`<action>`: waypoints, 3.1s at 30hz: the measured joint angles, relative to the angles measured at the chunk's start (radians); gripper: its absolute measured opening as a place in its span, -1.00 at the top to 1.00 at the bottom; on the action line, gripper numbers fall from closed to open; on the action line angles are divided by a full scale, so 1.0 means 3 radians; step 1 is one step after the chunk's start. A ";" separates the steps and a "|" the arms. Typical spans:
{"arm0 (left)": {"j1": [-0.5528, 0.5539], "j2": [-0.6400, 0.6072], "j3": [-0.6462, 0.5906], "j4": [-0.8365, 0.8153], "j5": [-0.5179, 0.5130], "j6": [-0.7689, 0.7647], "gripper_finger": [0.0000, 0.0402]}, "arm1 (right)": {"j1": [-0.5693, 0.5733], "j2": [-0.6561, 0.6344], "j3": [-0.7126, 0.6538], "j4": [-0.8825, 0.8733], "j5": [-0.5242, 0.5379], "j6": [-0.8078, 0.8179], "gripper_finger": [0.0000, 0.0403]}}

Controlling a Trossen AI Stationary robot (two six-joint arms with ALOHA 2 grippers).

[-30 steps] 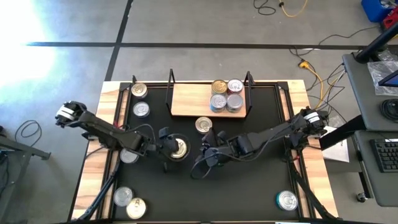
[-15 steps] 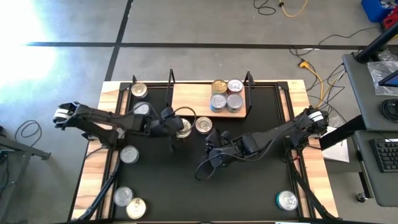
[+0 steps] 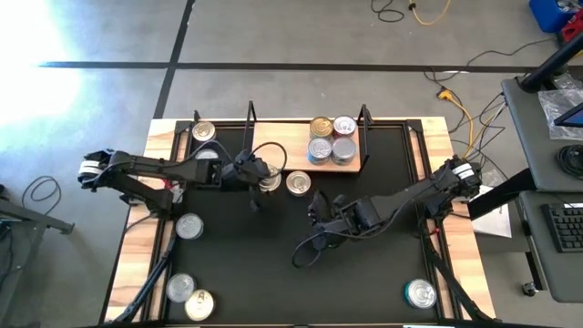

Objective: Stack canned seafood by type on shelf
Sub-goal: Put the blue-pink tuna can on the shelf

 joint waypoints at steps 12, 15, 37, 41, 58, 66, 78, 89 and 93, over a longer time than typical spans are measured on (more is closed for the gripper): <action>0.0581 0.0006 0.0358 -0.0088 0.0600 -0.0001 -0.82 | 0.0157 -0.0014 0.0000 -0.0342 -0.0178 0.0197 0.95; 0.0711 0.0008 0.0418 -0.0109 0.0621 0.0015 -0.82 | 0.0217 -0.0014 0.0000 -0.0342 -0.0178 0.0265 0.95; 0.1191 0.0776 0.1278 -0.0659 0.0888 0.0396 -0.82 | 0.0474 -0.0112 0.0000 -0.0558 -0.0262 0.0525 0.95; 0.1239 0.0822 0.1241 -0.0654 0.0897 0.0394 -0.82 | 0.0593 -0.0177 -0.0001 -0.0669 -0.0265 0.0605 0.95; 0.1289 0.1717 0.1617 -0.0598 0.0563 0.0293 -0.82 | 0.0582 -0.0484 -0.0001 -0.0776 -0.0235 0.0550 0.95; 0.1293 0.1883 0.1738 -0.0598 0.0507 0.0104 -0.82 | 0.0581 -0.0482 -0.0001 -0.0782 -0.0235 0.0401 0.95; 0.1287 0.1915 0.1706 -0.0656 0.0727 0.0551 -0.82 | 0.0587 -0.0486 -0.0001 -0.0876 -0.0369 0.0409 0.95; 0.1252 0.2202 0.1672 -0.0663 0.0718 0.0773 -0.95 | 0.0762 -0.0487 -0.0001 -0.0961 -0.0425 0.0987 0.95; 0.1176 0.2228 0.1674 -0.0692 0.0510 0.0769 -0.96 | 0.0749 -0.0497 -0.0001 -0.1226 -0.0413 0.1206 0.94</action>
